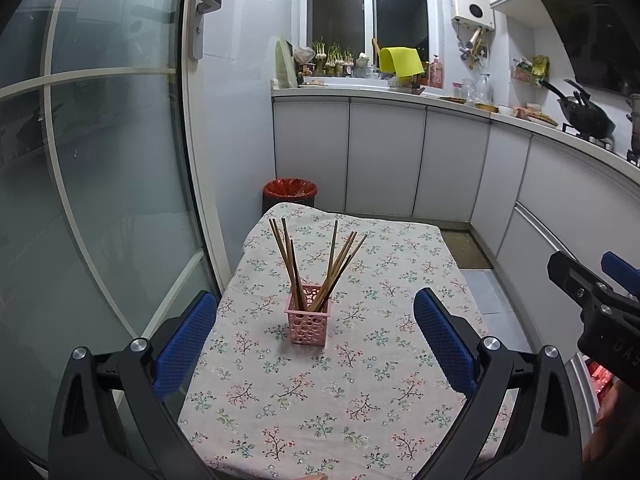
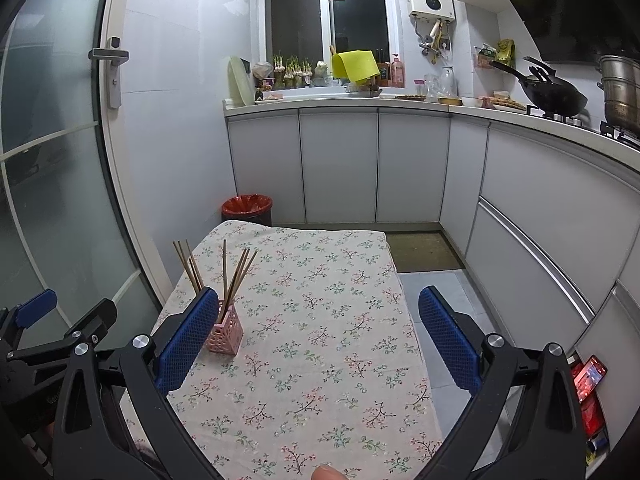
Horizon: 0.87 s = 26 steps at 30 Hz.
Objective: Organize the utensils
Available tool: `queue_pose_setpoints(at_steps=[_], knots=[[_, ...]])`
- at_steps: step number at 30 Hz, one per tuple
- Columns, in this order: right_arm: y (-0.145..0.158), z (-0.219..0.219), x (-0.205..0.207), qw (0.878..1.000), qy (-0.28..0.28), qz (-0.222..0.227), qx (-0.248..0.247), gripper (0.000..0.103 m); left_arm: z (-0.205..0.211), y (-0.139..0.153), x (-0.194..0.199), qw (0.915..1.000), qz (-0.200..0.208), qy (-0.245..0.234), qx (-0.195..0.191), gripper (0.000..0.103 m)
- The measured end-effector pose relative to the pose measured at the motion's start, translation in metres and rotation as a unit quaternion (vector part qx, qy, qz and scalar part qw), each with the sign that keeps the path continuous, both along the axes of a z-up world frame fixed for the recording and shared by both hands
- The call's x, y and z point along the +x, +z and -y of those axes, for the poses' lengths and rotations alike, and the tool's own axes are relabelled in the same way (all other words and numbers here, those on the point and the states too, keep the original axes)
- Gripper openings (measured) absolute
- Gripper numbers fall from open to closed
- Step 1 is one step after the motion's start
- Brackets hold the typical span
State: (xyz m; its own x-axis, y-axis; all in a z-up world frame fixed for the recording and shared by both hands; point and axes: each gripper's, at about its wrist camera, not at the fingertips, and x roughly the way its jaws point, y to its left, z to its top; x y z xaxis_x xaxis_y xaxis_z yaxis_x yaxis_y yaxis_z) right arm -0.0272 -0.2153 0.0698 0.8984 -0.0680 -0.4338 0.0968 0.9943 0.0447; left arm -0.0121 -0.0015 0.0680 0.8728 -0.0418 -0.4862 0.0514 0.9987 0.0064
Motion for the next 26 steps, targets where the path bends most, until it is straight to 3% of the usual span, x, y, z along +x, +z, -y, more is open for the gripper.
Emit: queue_pose_setpoints(at_steps=[22, 24, 26], knots=[[0.001, -0.005, -0.001, 1.0, 0.012, 0.0, -0.013, 0.096, -0.001, -0.005, 0.001, 0.9999, 0.01, 0.0, -0.002, 0.096], [-0.005, -0.003, 0.006, 0.999, 0.025, -0.001, -0.02, 0.096, 0.002, -0.023, 0.025, 0.9998, -0.009, 0.006, 0.018, 0.096], [-0.019, 0.002, 0.02, 0.998, 0.053, -0.02, -0.01, 0.096, 0.007, -0.045, 0.058, 0.9973, -0.061, -0.022, 0.034, 0.096]])
